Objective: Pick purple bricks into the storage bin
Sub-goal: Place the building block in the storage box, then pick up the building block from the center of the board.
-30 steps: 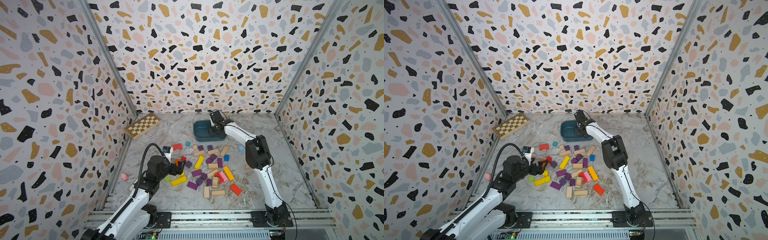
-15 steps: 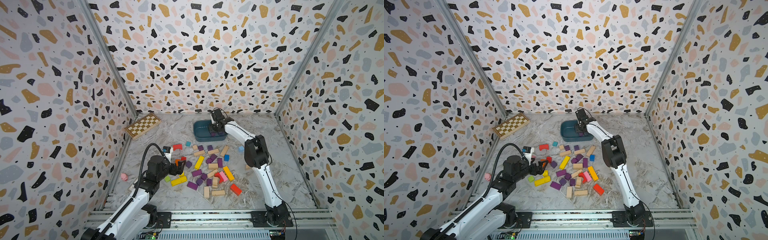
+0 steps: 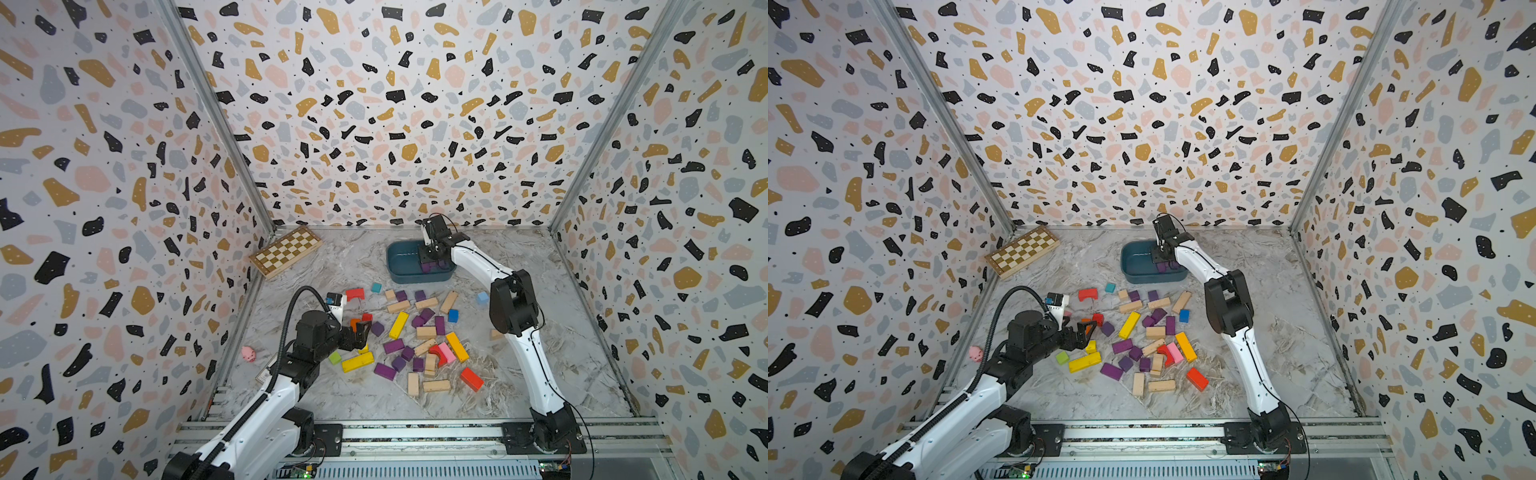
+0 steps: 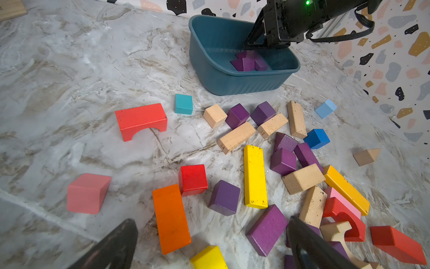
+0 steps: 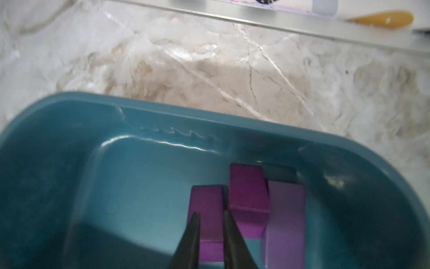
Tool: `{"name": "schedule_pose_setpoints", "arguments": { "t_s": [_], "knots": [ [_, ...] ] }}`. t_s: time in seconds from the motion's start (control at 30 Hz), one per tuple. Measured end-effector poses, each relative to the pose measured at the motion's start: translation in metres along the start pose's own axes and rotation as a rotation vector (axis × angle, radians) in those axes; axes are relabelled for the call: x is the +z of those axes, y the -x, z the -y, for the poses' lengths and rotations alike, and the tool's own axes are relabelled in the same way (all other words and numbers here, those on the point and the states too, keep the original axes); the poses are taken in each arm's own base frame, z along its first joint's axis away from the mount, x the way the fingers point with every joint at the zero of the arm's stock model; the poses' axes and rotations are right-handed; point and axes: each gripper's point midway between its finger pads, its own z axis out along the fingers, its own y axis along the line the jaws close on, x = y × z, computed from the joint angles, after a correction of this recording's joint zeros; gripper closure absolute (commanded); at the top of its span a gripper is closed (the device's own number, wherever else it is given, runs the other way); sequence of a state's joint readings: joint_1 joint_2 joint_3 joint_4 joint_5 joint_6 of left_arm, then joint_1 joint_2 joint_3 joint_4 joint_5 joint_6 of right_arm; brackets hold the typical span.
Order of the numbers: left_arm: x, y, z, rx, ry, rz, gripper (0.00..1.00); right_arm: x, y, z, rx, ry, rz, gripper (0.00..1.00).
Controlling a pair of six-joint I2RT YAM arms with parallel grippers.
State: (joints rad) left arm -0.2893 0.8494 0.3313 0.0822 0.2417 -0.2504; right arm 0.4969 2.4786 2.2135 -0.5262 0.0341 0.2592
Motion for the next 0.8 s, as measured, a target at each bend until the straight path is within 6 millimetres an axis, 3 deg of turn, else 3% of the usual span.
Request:
{"name": "schedule_pose_setpoints", "arguments": {
  "t_s": [0.13, 0.3, 0.57, 0.67, 0.8],
  "knots": [
    [0.000, 0.000, 0.000, 0.000, 0.000, 0.001, 0.01, -0.005, -0.004, 0.001, -0.040, -0.004, -0.007, 0.19],
    [0.000, 0.000, 0.000, 0.000, 0.000, 0.000, 0.01, -0.039, -0.016, -0.002, -0.102, 0.003, -0.017, 0.00],
    [-0.001, 0.002, 0.001, 0.002, -0.002, 0.007, 0.01, -0.120, -0.020, -0.021, -0.194, 0.042, 0.077, 0.00],
    [-0.002, 0.003, 0.001, 0.004, -0.003, 0.014, 0.01, -0.143, -0.040, -0.027, -0.219, 0.057, 0.083, 0.00],
    [-0.003, 0.004, 0.001, 0.004, -0.004, 0.016, 0.01, -0.159, -0.081, -0.036, -0.244, 0.081, 0.054, 0.00]
  ]
}}
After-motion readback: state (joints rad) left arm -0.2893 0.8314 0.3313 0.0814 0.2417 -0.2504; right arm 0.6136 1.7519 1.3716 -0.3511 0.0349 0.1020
